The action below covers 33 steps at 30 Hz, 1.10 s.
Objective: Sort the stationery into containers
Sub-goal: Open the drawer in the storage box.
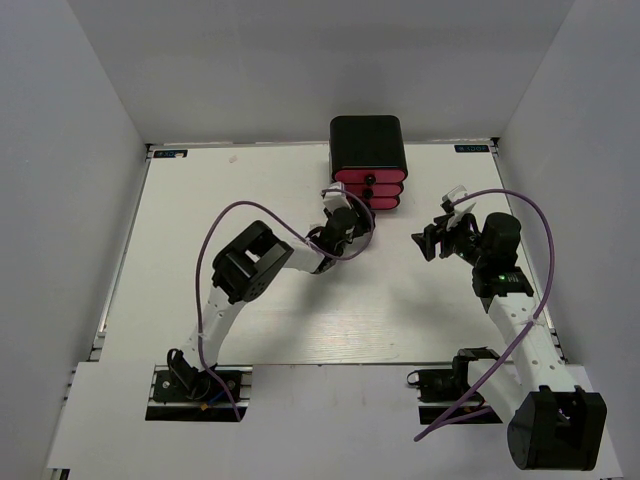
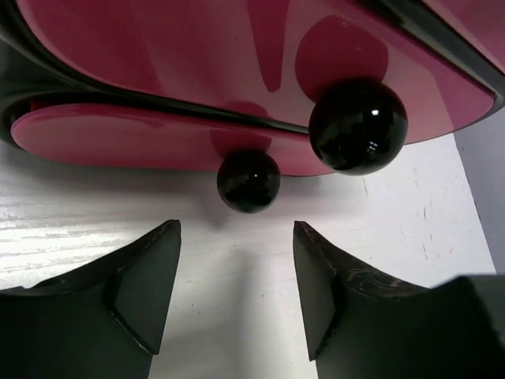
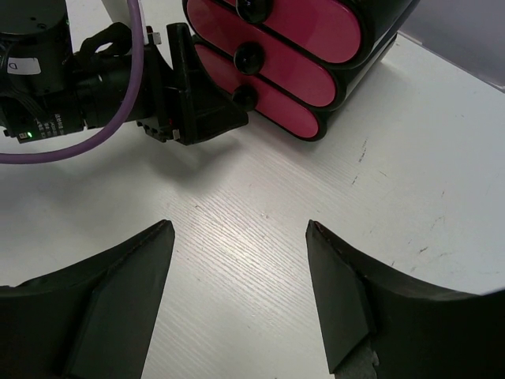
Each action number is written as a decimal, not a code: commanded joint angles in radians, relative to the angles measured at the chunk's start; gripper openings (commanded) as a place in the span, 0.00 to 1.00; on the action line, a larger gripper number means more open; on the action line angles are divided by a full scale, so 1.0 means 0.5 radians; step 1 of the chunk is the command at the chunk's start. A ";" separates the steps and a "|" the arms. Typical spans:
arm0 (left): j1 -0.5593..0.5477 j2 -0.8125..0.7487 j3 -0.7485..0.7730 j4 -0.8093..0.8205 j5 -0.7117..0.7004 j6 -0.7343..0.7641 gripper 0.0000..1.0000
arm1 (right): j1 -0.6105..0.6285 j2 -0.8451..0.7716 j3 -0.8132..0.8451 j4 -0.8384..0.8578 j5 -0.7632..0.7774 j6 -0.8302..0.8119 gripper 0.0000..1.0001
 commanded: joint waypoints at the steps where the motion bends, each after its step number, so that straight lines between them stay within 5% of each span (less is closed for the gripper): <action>1: 0.009 0.006 0.083 0.018 -0.069 -0.004 0.69 | -0.008 -0.005 -0.019 0.075 -0.039 -0.023 0.74; 22: 0.027 0.153 0.323 -0.151 -0.327 -0.206 0.65 | -0.008 -0.005 -0.035 0.081 -0.048 -0.047 0.72; 33: 0.027 0.154 0.301 -0.111 -0.290 -0.206 0.35 | -0.008 -0.005 -0.038 0.084 -0.042 -0.056 0.72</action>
